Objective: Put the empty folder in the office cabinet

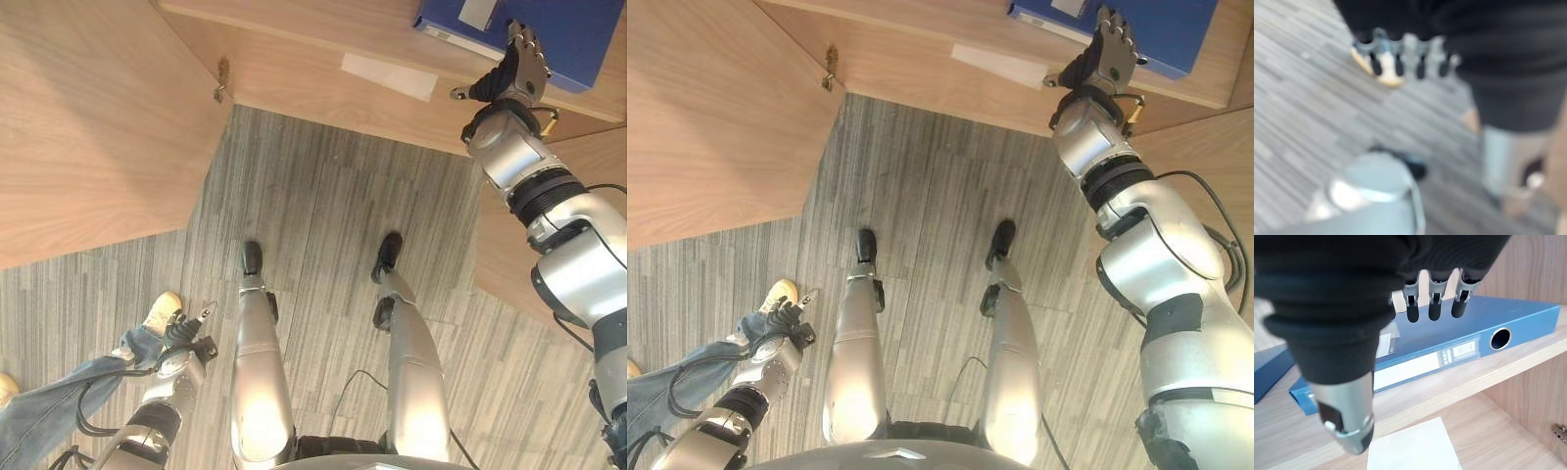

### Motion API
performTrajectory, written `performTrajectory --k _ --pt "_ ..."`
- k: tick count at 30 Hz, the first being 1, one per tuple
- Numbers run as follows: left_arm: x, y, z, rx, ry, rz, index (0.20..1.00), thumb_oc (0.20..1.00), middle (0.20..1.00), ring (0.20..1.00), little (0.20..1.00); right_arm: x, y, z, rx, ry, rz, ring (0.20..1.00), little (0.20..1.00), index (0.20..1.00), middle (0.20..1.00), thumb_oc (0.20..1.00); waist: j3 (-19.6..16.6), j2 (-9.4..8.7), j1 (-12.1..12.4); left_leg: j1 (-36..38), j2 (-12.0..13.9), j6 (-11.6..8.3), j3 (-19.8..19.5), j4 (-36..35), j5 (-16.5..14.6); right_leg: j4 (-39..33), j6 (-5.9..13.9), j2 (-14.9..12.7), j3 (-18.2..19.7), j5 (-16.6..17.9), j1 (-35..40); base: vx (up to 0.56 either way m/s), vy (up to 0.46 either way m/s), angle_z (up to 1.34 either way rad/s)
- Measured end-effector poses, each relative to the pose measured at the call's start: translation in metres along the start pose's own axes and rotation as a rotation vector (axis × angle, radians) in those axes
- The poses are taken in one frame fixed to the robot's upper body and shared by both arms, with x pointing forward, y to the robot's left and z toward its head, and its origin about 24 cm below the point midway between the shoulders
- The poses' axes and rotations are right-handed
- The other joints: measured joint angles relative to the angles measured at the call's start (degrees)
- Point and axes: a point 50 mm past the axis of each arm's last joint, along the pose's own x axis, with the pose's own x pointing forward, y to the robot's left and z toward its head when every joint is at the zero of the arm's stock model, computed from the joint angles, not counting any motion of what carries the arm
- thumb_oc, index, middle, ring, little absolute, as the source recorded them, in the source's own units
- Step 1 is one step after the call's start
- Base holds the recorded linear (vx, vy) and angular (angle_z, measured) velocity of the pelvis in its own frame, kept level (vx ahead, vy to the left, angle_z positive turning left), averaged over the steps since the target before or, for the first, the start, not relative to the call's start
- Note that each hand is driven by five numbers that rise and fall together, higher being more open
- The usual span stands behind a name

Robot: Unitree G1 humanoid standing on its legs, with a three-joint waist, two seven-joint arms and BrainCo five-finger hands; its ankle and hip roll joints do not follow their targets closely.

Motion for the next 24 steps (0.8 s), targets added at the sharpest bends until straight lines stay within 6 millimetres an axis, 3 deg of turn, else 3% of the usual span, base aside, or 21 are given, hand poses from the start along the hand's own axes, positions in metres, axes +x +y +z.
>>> performTrajectory --k 9,14,20,24 --pt "0.0 0.011 0.007 0.028 -0.014 -0.01 1.0 1.0 1.0 1.0 1.0 0.003 -0.01 -0.005 -0.002 0.012 -0.009 1.0 1.0 1.0 1.0 1.0 0.0 0.05 1.4 -1.8 -0.3 0.04 0.2 -0.4 0.1 -0.3 0.02 -0.2 0.0 -0.3 -1.9 0.0 0.0 0.0" --pt "-0.001 0.011 0.006 0.029 -0.011 -0.022 1.0 1.0 1.0 1.0 1.0 0.007 -0.024 -0.011 0.024 0.042 -0.068 1.0 1.0 1.0 1.0 1.0 0.0 0.05 1.4 -1.8 -0.4 -0.01 0.3 -0.2 0.2 -0.3 -0.01 -0.3 0.0 0.0 -1.9 0.0 0.0 0.0" --pt "-0.001 0.007 0.009 0.02 -0.025 -0.035 1.0 1.0 1.0 1.0 1.0 0.006 -0.027 -0.017 0.07 0.083 -0.12 1.0 1.0 1.0 1.0 1.0 0.0 0.09 1.4 -1.8 -0.5 0.02 0.5 -0.3 0.1 -0.3 -0.02 -0.4 0.0 0.0 -2.1 -0.01 0.012 0.0" --pt "-0.001 0.008 0.007 0.02 -0.021 -0.032 1.0 1.0 1.0 1.0 1.0 0.007 -0.037 -0.014 0.092 0.061 -0.236 1.0 1.0 1.0 1.0 1.0 0.1 0.14 1.3 -1.8 -0.7 -0.02 1.1 -0.9 0.2 -0.5 -0.03 -0.7 0.4 0.0 -2.7 -0.01 0.015 -0.01"
